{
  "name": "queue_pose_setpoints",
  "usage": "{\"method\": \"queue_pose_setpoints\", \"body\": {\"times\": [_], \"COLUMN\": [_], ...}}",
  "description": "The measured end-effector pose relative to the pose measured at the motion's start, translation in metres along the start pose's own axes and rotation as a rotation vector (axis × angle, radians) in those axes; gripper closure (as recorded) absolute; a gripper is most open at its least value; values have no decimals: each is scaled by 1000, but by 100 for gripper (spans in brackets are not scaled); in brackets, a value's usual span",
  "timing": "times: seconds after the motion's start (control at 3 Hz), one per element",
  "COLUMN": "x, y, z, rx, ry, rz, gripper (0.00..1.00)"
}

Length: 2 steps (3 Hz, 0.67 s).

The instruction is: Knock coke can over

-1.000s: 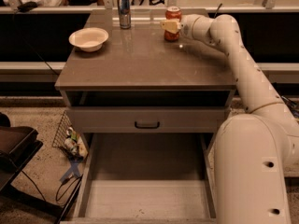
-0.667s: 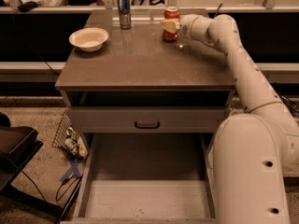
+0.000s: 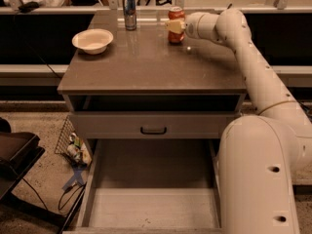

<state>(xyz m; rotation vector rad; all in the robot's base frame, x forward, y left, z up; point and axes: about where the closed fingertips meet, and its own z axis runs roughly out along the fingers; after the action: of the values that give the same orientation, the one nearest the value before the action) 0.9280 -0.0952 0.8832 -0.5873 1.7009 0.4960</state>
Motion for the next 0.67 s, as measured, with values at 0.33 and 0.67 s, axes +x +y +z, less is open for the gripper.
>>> {"method": "queue_pose_setpoints", "body": {"times": [0.33,0.67], "x": [-17,-23], "y": [18,24], "z": [-7,-26], "rx": [-10,1], "ry": [122,303], "rz": [-92,-204], "gripper": [100,100]}}
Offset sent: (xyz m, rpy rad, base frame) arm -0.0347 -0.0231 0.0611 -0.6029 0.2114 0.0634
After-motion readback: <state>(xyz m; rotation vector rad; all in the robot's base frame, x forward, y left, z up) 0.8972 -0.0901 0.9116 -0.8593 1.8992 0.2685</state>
